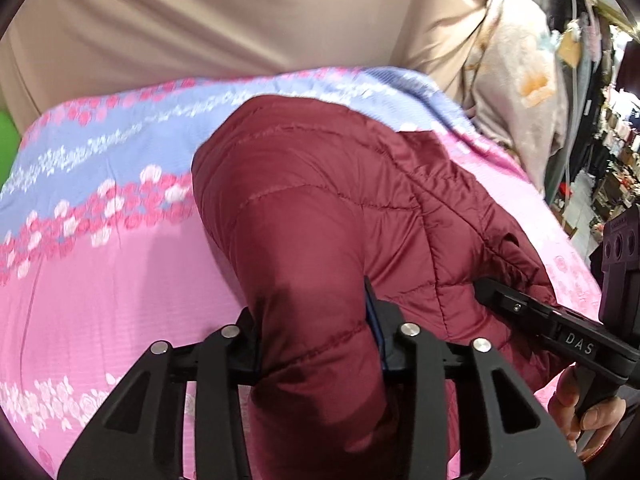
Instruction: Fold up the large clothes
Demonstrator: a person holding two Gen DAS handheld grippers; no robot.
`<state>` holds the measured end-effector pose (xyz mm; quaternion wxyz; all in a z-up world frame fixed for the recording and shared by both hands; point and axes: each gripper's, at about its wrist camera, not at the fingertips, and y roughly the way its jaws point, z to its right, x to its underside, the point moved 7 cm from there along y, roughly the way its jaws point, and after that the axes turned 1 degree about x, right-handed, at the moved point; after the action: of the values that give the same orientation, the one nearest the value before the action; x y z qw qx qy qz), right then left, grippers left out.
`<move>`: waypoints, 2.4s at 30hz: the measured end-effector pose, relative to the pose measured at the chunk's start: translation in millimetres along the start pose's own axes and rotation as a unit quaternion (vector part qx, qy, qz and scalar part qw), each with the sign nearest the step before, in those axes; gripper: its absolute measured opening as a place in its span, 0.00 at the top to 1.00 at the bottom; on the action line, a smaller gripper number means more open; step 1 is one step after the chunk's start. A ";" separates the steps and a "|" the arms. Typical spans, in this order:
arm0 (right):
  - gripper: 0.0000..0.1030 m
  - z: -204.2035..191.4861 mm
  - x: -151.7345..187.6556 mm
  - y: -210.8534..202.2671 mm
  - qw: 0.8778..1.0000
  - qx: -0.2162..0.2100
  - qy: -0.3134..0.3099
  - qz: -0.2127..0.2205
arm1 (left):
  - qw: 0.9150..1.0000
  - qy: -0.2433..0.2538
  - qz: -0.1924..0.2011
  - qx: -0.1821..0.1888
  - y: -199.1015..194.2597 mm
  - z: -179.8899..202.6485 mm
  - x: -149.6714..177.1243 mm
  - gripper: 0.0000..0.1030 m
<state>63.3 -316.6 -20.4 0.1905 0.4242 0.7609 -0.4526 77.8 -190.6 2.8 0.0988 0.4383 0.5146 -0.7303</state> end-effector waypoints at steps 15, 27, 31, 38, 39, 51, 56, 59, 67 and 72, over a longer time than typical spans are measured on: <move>0.82 -70.7 -41.7 -88.1 0.987 0.003 -0.073 0.144 | 0.987 0.065 0.145 0.012 -104.9 16.1 -55.0 0.66; 0.82 -122.9 -72.9 -102.0 0.968 -0.031 -0.140 0.206 | 0.966 0.076 0.245 -0.034 -173.9 -31.6 -96.9 0.66; 0.82 -136.8 -83.5 -88.2 0.965 -0.051 -0.149 0.209 | 0.960 0.074 0.262 -0.061 -183.6 -57.3 -110.2 0.66; 0.81 -179.9 -102.8 -50.9 0.962 -0.082 -0.166 0.200 | 0.955 0.056 0.281 -0.082 -189.5 -114.7 -123.0 0.66; 0.81 -185.5 -104.7 -43.1 0.962 -0.086 -0.170 0.197 | 0.955 0.053 0.280 -0.082 -187.4 -120.9 -124.9 0.66; 0.81 -200.9 -101.0 75.4 0.973 -0.085 -0.172 0.129 | 0.966 0.022 0.245 -0.086 -117.7 -217.2 -120.1 0.66; 0.81 -195.0 -95.1 117.8 0.978 -0.079 -0.165 0.102 | 0.973 -0.001 0.217 -0.076 -86.3 -243.1 -115.5 0.66; 0.81 -195.1 -93.9 132.0 0.979 -0.080 -0.163 0.097 | 0.975 -0.006 0.212 -0.070 -77.3 -251.8 -115.1 0.66; 0.80 -195.9 -96.1 144.3 0.976 -0.086 -0.173 0.098 | 0.973 -0.007 0.223 -0.066 -74.2 -262.8 -115.4 0.65; 0.75 -167.3 -71.7 204.9 0.984 -0.070 -0.163 0.022 | 0.986 -0.040 0.148 -0.071 -15.2 -287.3 -85.4 0.59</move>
<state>287.3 -161.1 6.5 0.3512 0.3466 0.7399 -0.4572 274.3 30.8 51.5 0.2568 0.4720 0.4902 -0.6862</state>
